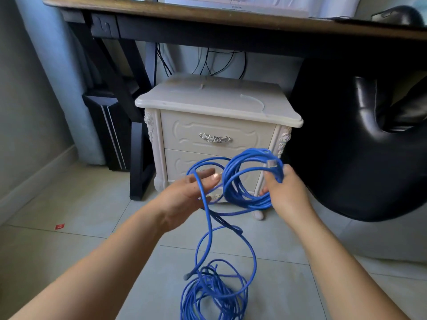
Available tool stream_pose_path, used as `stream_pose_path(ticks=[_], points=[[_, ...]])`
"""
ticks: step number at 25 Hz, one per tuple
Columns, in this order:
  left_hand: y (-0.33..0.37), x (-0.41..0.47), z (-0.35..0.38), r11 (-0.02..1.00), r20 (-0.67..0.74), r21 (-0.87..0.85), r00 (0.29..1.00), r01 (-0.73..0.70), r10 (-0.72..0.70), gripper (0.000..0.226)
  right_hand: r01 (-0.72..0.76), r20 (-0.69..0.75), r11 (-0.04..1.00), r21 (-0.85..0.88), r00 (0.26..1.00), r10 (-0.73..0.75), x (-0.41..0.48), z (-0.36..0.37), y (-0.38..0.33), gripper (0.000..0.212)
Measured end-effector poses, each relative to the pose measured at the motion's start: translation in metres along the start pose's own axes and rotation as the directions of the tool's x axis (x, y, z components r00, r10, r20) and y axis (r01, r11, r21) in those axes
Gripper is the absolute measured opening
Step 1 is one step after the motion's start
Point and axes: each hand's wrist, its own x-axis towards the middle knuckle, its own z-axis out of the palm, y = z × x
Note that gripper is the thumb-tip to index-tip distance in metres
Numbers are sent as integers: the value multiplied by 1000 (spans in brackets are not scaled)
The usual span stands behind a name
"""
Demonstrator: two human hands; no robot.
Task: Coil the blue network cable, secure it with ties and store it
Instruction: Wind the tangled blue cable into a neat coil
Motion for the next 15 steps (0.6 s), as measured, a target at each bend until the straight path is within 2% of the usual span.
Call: stream_pose_path(ticks=[2, 4, 5, 7, 9, 11, 13, 15], points=[[4, -1, -6, 984, 84, 166, 995, -70, 57, 132, -7, 82, 987, -162, 996, 21, 0, 3, 3, 11], [8, -4, -3, 947, 187, 303, 981, -109, 53, 136, -7, 155, 949, -315, 986, 58, -3, 9, 6, 12], [9, -6, 2, 927, 222, 357, 974, -112, 32, 127, 23, 195, 933, -359, 980, 51, -5, 12, 6, 11], [9, -5, 7, 894, 205, 436, 979, -107, 17, 94, 132, 298, 915, -380, 954, -14, -10, 15, 3, 11], [11, -3, 4, 869, 156, 485, 987, -95, 21, 57, 211, 423, 925, -316, 904, -62, -17, 13, -2, 8], [14, -4, -1, 830, 175, 551, 984, -90, -10, 23, 236, 521, 941, -244, 850, -78, -21, 10, -5, 6], [16, -8, -1, 771, 175, 634, 982, -58, -69, 13, 234, 556, 946, -224, 828, -73, -21, 8, -2, 7], [15, -7, 0, 711, 92, 703, 993, -11, -75, 28, 213, 554, 956, -204, 830, -67, -19, 7, -1, 7]])
